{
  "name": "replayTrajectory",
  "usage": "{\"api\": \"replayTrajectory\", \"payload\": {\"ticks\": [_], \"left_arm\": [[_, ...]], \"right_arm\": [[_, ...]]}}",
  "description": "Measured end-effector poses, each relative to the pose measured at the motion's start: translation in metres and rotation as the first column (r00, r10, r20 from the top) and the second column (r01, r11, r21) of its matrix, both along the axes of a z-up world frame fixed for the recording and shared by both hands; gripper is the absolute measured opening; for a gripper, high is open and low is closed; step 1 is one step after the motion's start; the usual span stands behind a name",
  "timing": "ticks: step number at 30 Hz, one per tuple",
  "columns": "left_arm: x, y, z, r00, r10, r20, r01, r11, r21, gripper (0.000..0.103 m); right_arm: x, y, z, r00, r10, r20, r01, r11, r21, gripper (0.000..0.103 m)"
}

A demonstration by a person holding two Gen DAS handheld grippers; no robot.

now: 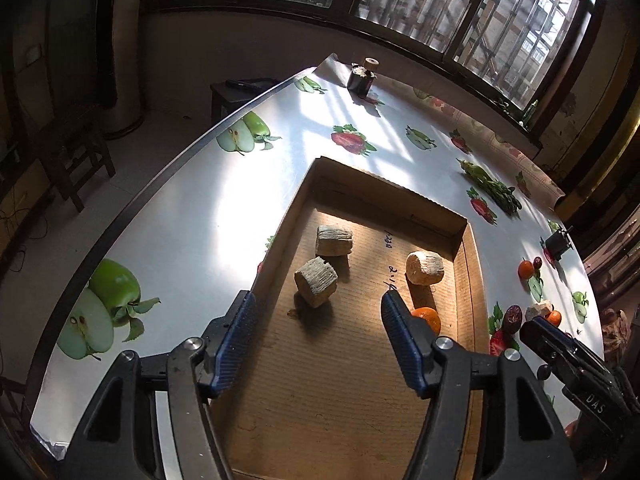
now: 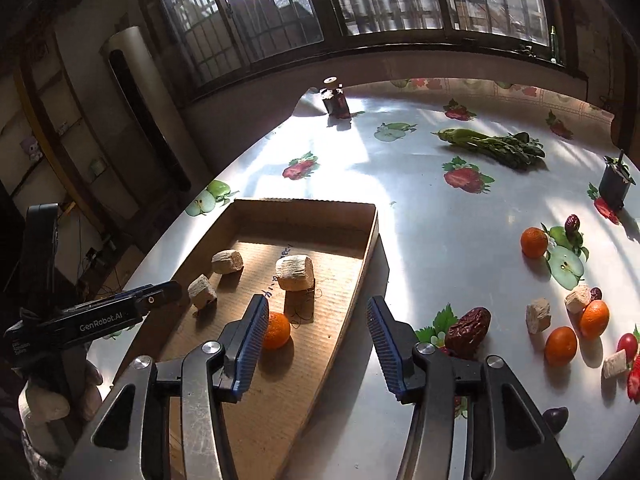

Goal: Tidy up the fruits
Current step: 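Open the left tool over the box while the right tool releases the orange, then grasp a dark plum with the left tool while the right tool grasps a white cube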

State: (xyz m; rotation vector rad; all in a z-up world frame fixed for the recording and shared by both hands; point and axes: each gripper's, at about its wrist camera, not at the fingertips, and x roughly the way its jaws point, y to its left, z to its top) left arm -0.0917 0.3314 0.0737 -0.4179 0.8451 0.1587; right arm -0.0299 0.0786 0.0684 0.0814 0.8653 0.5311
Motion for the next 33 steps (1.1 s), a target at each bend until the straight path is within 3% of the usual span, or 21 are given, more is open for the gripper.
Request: {"api": "replayTrajectory", "payload": {"ticks": [5, 9, 12, 15, 20, 22, 25, 28, 30, 33], "left_arm": [[-0.035, -0.004, 0.001, 0.999, 0.026, 0.042, -0.024, 0.998, -0.057, 0.066], [-0.051, -0.008, 0.003, 0.999, 0.029, 0.044, -0.027, 0.999, -0.039, 0.066], [-0.060, -0.007, 0.007, 0.998, 0.040, 0.054, -0.038, 0.999, -0.029, 0.066], [-0.067, -0.010, 0.013, 0.997, 0.044, 0.069, -0.043, 0.999, -0.020, 0.066], [-0.070, -0.027, 0.023, 0.996, 0.016, 0.084, -0.016, 1.000, 0.004, 0.066], [-0.071, -0.039, 0.031, 0.995, -0.014, 0.102, 0.011, 1.000, 0.029, 0.066], [-0.073, -0.061, 0.044, 0.988, -0.063, 0.139, 0.051, 0.995, 0.087, 0.066], [-0.067, -0.089, 0.048, 0.980, -0.128, 0.152, 0.107, 0.985, 0.138, 0.075], [-0.059, -0.110, 0.045, 0.972, -0.186, 0.146, 0.164, 0.975, 0.150, 0.075], [-0.044, -0.145, 0.035, 0.952, -0.284, 0.119, 0.268, 0.954, 0.130, 0.075]], "right_arm": [[-0.018, 0.004, -0.033, 0.996, 0.039, -0.086, -0.041, 0.999, -0.020, 0.055], [-0.023, 0.021, -0.045, 0.993, 0.068, -0.092, -0.074, 0.995, -0.064, 0.043], [-0.024, 0.031, -0.048, 0.994, 0.078, -0.077, -0.085, 0.992, -0.094, 0.036], [-0.026, 0.038, -0.048, 0.995, 0.076, -0.058, -0.083, 0.989, -0.126, 0.036], [-0.025, 0.034, -0.045, 0.994, 0.080, -0.068, -0.087, 0.992, -0.097, 0.036], [-0.024, 0.017, -0.034, 0.994, 0.070, -0.080, -0.072, 0.997, -0.025, 0.036], [-0.028, -0.029, -0.008, 1.000, 0.018, -0.022, -0.018, 1.000, 0.023, 0.037], [-0.031, -0.096, 0.011, 0.994, -0.099, 0.040, 0.098, 0.995, 0.029, 0.047], [-0.031, -0.146, 0.014, 0.979, -0.196, 0.060, 0.195, 0.981, 0.018, 0.063], [-0.028, -0.214, 0.008, 0.942, -0.332, 0.046, 0.333, 0.942, -0.030, 0.063]]}}
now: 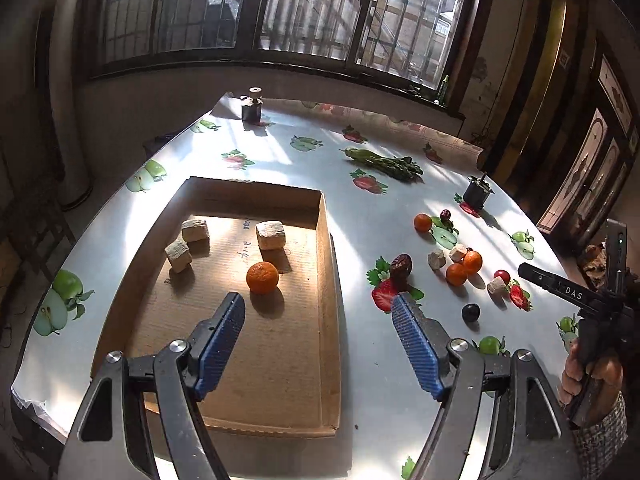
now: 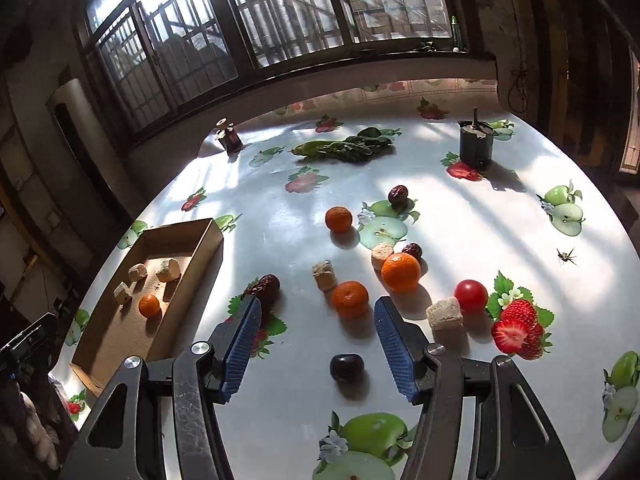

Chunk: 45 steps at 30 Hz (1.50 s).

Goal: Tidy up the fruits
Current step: 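Grasp a dark plum with the left tool while the right tool grasps a white cube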

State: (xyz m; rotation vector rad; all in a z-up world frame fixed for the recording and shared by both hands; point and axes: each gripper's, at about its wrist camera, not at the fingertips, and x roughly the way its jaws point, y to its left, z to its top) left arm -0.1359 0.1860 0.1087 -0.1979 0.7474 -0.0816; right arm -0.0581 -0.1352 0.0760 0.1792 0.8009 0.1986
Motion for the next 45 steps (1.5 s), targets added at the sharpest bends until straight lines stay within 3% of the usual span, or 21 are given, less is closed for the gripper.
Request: {"api": "replayTrajectory", "payload": {"ticks": [4, 8, 10, 11, 15, 20, 28, 29, 31, 34, 36, 37, 40, 45], "left_arm": [[0.016, -0.052, -0.012, 0.991, -0.129, -0.035, 0.129, 0.992, 0.004, 0.075], [0.026, -0.099, -0.021, 0.973, -0.220, -0.068, 0.221, 0.975, 0.008, 0.075], [0.027, -0.117, -0.025, 0.966, -0.244, -0.080, 0.247, 0.969, 0.028, 0.075], [0.028, -0.125, -0.026, 0.963, -0.256, -0.085, 0.260, 0.965, 0.036, 0.075], [0.032, -0.149, -0.033, 0.949, -0.297, -0.105, 0.306, 0.949, 0.075, 0.062], [0.054, -0.169, -0.050, 0.932, -0.338, -0.131, 0.352, 0.930, 0.104, 0.062], [0.086, -0.205, -0.075, 0.895, -0.424, -0.138, 0.438, 0.893, 0.100, 0.060], [0.090, -0.209, -0.079, 0.891, -0.428, -0.149, 0.444, 0.890, 0.099, 0.056], [0.095, -0.216, -0.085, 0.882, -0.438, -0.172, 0.457, 0.886, 0.085, 0.046], [0.098, -0.219, -0.090, 0.890, -0.420, -0.179, 0.441, 0.892, 0.101, 0.040], [0.099, -0.216, -0.092, 0.904, -0.391, -0.176, 0.413, 0.903, 0.118, 0.024], [0.099, -0.214, -0.092, 0.908, -0.380, -0.176, 0.402, 0.908, 0.116, 0.022], [0.099, -0.204, -0.090, 0.912, -0.373, -0.173, 0.387, 0.920, 0.061, 0.022], [0.087, -0.195, -0.082, 0.923, -0.355, -0.146, 0.366, 0.929, 0.059, 0.022]], "right_arm": [[-0.003, -0.065, -0.011, 0.993, -0.114, -0.043, 0.115, 0.993, 0.033, 0.063], [0.004, -0.087, -0.018, 0.990, -0.126, -0.058, 0.129, 0.990, 0.052, 0.063], [0.013, -0.084, -0.023, 0.992, -0.106, -0.066, 0.109, 0.992, 0.056, 0.059], [0.016, -0.079, -0.026, 0.994, -0.082, -0.072, 0.086, 0.995, 0.059, 0.052], [0.030, -0.054, -0.041, 0.995, -0.008, -0.104, 0.010, 1.000, 0.022, 0.043], [0.044, -0.039, -0.059, 0.987, 0.027, -0.156, -0.023, 0.999, 0.032, 0.042], [0.055, -0.037, -0.069, 0.989, 0.011, -0.150, -0.002, 0.998, 0.057, 0.039], [0.056, -0.037, -0.069, 0.988, 0.012, -0.152, -0.003, 0.998, 0.063, 0.031], [0.056, -0.039, -0.070, 0.989, 0.008, -0.145, 0.003, 0.997, 0.075, 0.031], [0.055, -0.040, -0.070, 0.990, 0.004, -0.139, 0.008, 0.996, 0.083, 0.031], [0.055, -0.039, -0.070, 0.991, 0.003, -0.134, 0.008, 0.997, 0.082, 0.031], [0.054, -0.038, -0.070, 0.991, 0.004, -0.132, 0.007, 0.997, 0.079, 0.031], [0.053, -0.036, -0.070, 0.993, 0.002, -0.122, 0.006, 0.998, 0.062, 0.031], [0.050, -0.034, -0.069, 0.994, -0.001, -0.110, 0.007, 0.999, 0.051, 0.031]]}}
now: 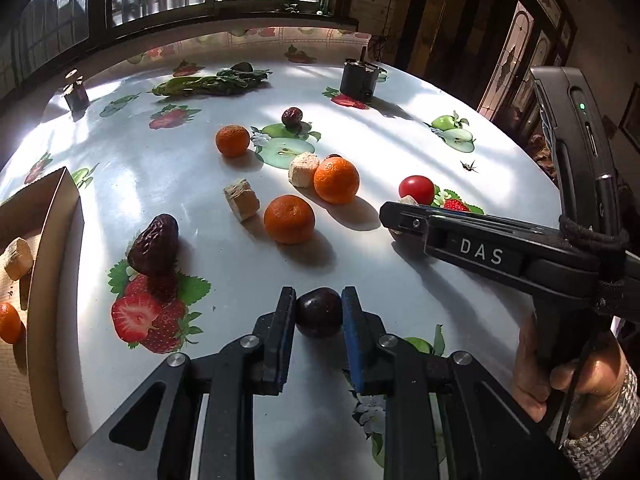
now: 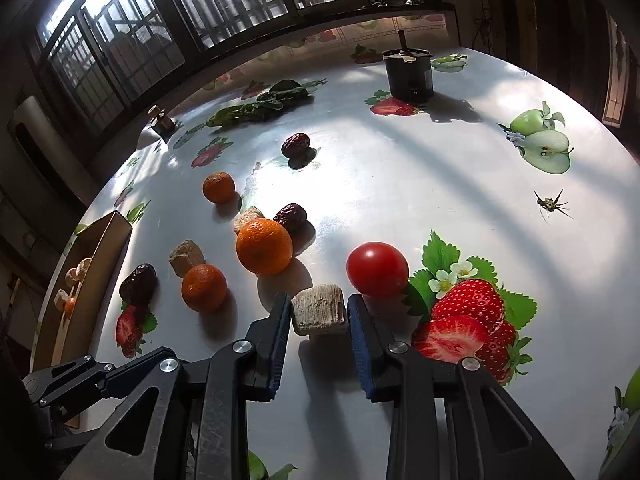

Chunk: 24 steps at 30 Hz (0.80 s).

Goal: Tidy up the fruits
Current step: 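Grasp a dark plum with the left tool while the right tool grasps a white cube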

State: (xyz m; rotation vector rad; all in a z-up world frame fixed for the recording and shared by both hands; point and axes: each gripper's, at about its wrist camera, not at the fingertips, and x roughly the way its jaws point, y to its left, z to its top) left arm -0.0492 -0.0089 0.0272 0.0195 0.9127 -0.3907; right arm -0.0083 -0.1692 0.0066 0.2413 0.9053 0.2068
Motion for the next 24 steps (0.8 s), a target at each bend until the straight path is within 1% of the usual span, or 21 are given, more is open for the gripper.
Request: {"api": "replayTrajectory", "payload": {"ticks": [3, 6, 8, 11, 14, 19, 22, 24], "left_arm": [[-0.010, 0.011, 0.012, 1.000, 0.016, 0.017, -0.015, 1.000, -0.025, 0.022], [-0.023, 0.025, 0.026, 0.999, 0.028, 0.041, -0.027, 0.999, -0.036, 0.022], [-0.033, 0.035, 0.037, 0.996, 0.040, 0.074, -0.036, 0.998, -0.050, 0.022], [-0.044, 0.050, 0.051, 0.993, 0.054, 0.102, -0.045, 0.995, -0.088, 0.022], [-0.055, 0.063, 0.062, 0.989, 0.070, 0.132, -0.056, 0.992, -0.109, 0.022], [-0.072, 0.104, 0.077, 0.975, 0.150, 0.166, -0.127, 0.982, -0.141, 0.022], [-0.081, 0.142, 0.085, 0.957, 0.229, 0.177, -0.204, 0.967, -0.150, 0.022], [-0.086, 0.172, 0.089, 0.939, 0.292, 0.182, -0.267, 0.952, -0.148, 0.022]], "right_arm": [[-0.003, -0.002, 0.000, 1.000, -0.008, -0.003, 0.008, 1.000, 0.011, 0.031], [-0.007, -0.005, 0.003, 1.000, -0.020, -0.009, 0.020, 1.000, 0.019, 0.031], [-0.015, -0.007, 0.008, 1.000, -0.029, -0.003, 0.029, 0.999, 0.020, 0.031], [-0.029, -0.007, 0.018, 0.999, -0.037, -0.008, 0.038, 0.999, 0.034, 0.031], [-0.045, -0.003, 0.034, 1.000, -0.030, 0.002, 0.030, 0.998, 0.052, 0.031], [-0.069, 0.029, 0.074, 0.996, 0.049, 0.067, -0.054, 0.996, 0.065, 0.031], [-0.077, 0.062, 0.099, 0.985, 0.126, 0.119, -0.134, 0.989, 0.062, 0.032], [-0.078, 0.088, 0.111, 0.973, 0.185, 0.140, -0.195, 0.978, 0.067, 0.032]]}}
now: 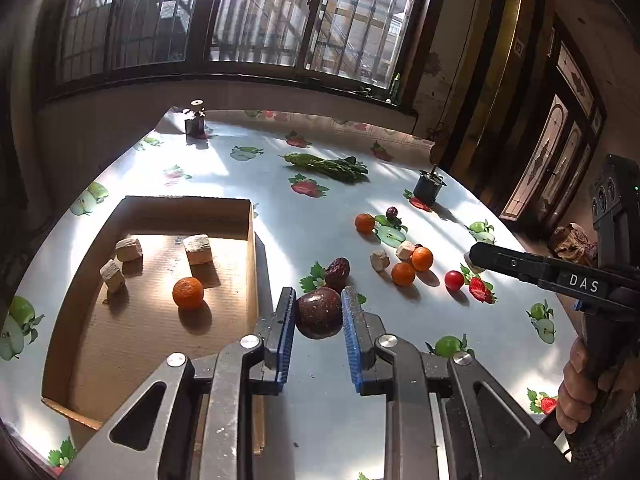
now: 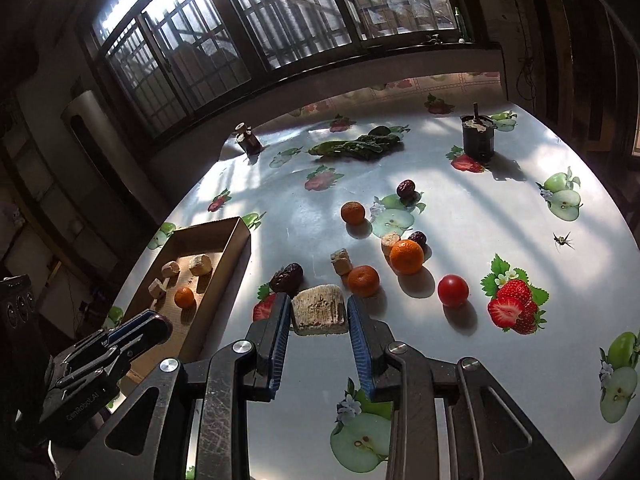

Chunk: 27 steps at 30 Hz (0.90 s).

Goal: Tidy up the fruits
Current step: 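Carry the plum into the box and open the left tool while the right tool releases the cube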

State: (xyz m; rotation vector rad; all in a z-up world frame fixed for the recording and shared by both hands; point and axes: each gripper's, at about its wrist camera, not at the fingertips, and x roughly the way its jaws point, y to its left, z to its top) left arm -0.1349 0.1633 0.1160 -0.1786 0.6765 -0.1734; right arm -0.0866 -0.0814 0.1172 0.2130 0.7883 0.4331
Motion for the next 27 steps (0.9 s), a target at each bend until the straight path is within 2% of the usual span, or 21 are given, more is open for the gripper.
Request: {"api": "replayTrajectory", "payload": {"ticks": [3, 7, 14, 18, 23, 27], "left_arm": [[0.000, 0.047, 0.001, 0.994, 0.108, -0.010, -0.108, 0.994, 0.021, 0.022], [0.010, 0.102, -0.011, 0.975, 0.213, -0.071, -0.210, 0.977, 0.049, 0.022], [0.042, 0.149, -0.056, 0.940, 0.250, -0.234, -0.244, 0.968, 0.056, 0.022], [0.064, 0.156, -0.073, 0.917, 0.257, -0.306, -0.246, 0.966, 0.076, 0.022], [0.079, 0.158, -0.090, 0.894, 0.262, -0.362, -0.245, 0.965, 0.095, 0.022], [0.081, 0.160, -0.095, 0.892, 0.265, -0.365, -0.254, 0.964, 0.079, 0.024]], "right_arm": [[0.006, 0.044, 0.011, 0.996, 0.095, 0.000, -0.095, 0.995, 0.020, 0.032], [0.015, 0.107, 0.008, 0.979, 0.205, -0.011, -0.205, 0.979, 0.023, 0.032], [0.032, 0.211, -0.048, 0.938, 0.323, -0.123, -0.333, 0.941, -0.065, 0.032], [0.035, 0.239, -0.077, 0.929, 0.335, -0.157, -0.358, 0.921, -0.152, 0.032], [0.045, 0.250, -0.096, 0.928, 0.324, -0.185, -0.358, 0.914, -0.192, 0.032], [0.052, 0.257, -0.104, 0.927, 0.320, -0.198, -0.359, 0.910, -0.209, 0.032]]}}
